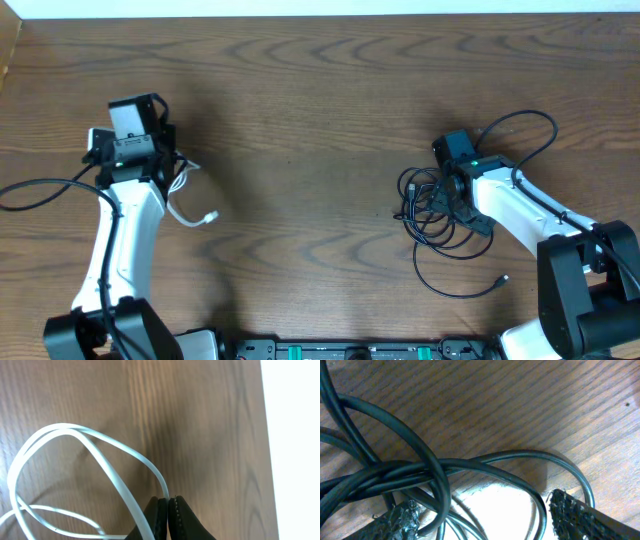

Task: Untangle cables
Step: 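Carry the white cable to the far left and release it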

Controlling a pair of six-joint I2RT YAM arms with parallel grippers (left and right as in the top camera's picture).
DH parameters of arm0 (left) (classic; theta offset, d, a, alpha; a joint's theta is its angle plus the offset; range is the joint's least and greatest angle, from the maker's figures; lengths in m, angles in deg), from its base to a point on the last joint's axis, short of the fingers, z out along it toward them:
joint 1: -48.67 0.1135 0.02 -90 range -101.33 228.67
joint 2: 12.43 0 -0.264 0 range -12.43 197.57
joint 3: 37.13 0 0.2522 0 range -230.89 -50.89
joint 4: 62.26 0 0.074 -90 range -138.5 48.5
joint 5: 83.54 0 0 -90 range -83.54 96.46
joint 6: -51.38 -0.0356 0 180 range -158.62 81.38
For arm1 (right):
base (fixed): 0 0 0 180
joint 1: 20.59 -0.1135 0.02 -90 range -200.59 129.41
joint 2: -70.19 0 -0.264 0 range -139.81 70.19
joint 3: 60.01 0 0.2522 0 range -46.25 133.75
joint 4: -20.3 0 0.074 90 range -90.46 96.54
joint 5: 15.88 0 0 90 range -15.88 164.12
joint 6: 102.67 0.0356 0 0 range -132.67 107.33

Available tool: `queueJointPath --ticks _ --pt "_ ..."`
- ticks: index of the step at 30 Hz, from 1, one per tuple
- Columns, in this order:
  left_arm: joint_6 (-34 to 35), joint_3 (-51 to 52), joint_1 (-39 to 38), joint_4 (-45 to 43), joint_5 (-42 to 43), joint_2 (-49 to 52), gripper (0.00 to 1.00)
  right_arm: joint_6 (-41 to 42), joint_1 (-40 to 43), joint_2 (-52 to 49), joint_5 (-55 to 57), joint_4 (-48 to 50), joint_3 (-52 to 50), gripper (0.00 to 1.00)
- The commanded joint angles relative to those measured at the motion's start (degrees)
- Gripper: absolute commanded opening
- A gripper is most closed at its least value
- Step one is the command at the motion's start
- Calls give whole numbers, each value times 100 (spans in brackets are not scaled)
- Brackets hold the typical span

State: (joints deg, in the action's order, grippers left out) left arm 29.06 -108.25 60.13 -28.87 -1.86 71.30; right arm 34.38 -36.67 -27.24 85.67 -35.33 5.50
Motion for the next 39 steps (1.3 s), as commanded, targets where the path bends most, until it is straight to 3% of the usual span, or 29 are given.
queueJointPath --ticks 1,13,17,22,28,30,32,35,37,39 --pt "-81 -63 179 -9 -208 348 8 -83 22 -151 -39 -11 -118 82" --pt "151 -63 1058 -461 -476 1602 8 -83 24 -151 -162 39 -118 84" --pt "39 -63 1314 -977 -424 1659 8 -83 22 -151 -164 120 -118 83" --pt "-251 -63 1351 -1615 -264 1659 8 -81 22 -151 -168 332 -120 83" --pt "-254 -63 1134 -1624 -205 1663 9 -81 24 -151 -275 660 -120 83" --pt "-254 -63 1082 -1604 -234 1663 15 -81 22 -151 -293 728 -118 83" --pt "-254 -63 1080 -1550 -243 1663 36 -81 22 -151 -297 719 -120 83" --pt "-254 -63 1084 -1244 -76 1622 45 -83 22 -151 -317 673 -120 83" --pt "-249 -63 1084 -822 68 1530 63 -83 22 -151 -367 651 -120 83" --pt "-205 -63 1084 -321 173 1379 74 -83 24 -151 -505 629 -118 82"
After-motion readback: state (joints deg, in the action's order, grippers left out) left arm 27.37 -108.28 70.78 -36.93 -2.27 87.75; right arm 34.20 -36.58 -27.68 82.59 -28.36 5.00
